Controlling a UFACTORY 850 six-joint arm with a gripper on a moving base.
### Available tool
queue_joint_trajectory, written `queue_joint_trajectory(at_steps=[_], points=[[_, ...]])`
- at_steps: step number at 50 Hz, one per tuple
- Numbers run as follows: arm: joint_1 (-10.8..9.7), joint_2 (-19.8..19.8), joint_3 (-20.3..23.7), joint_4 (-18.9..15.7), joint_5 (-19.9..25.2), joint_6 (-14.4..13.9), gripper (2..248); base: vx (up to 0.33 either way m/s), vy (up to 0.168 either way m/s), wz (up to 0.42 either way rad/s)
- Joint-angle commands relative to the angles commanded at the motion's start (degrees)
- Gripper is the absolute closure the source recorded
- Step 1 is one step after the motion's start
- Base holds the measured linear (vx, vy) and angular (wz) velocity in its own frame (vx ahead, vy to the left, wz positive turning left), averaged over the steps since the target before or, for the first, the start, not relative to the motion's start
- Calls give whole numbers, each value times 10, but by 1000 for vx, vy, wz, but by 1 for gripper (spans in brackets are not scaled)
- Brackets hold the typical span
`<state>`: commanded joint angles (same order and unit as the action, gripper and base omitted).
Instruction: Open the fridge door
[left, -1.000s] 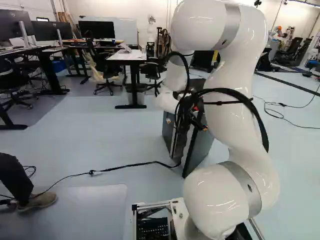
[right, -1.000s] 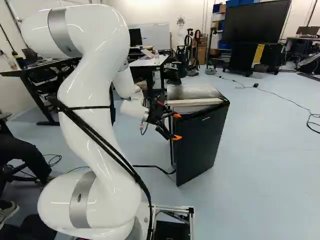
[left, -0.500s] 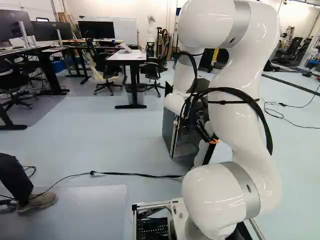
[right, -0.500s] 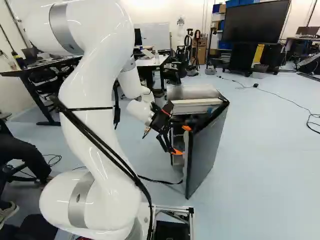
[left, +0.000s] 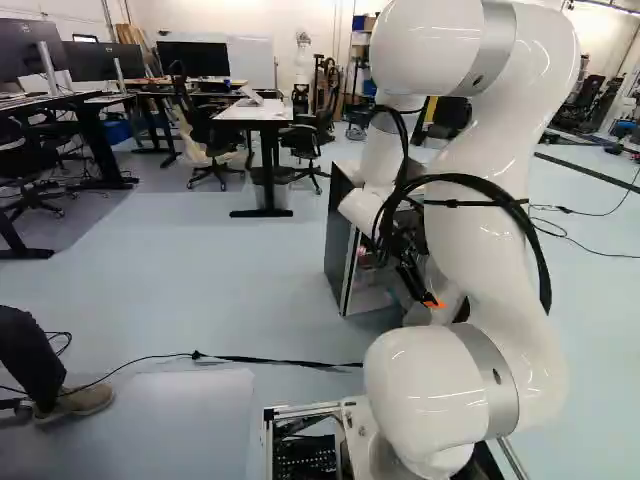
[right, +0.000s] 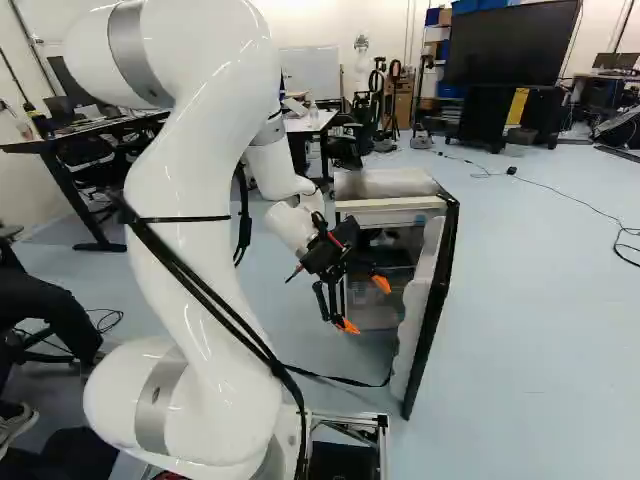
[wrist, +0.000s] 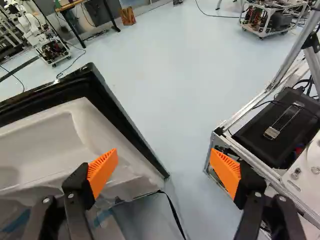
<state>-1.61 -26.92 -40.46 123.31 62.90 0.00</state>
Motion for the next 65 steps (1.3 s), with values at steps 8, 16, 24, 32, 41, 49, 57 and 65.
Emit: queue_joint_trajectory(at_steps=[8, 16, 24, 32, 41, 49, 57, 65], points=[[0, 0, 0, -1, 3, 0, 3, 0, 0, 0], [0, 0, 0, -10, 13, 0, 3, 0, 0, 0], [-6, -3, -8, -25, 22, 0, 3, 0, 0, 0], [-19, -10, -24, -42, 26, 0, 3, 0, 0, 0], [-41, -21, -52, -61, 27, 0, 3, 0, 0, 0], [-64, -34, -79, -75, 27, 0, 3, 0, 0, 0], [-86, -46, -105, -85, 27, 0, 3, 0, 0, 0], [-107, -58, -130, -90, 27, 0, 3, 0, 0, 0]])
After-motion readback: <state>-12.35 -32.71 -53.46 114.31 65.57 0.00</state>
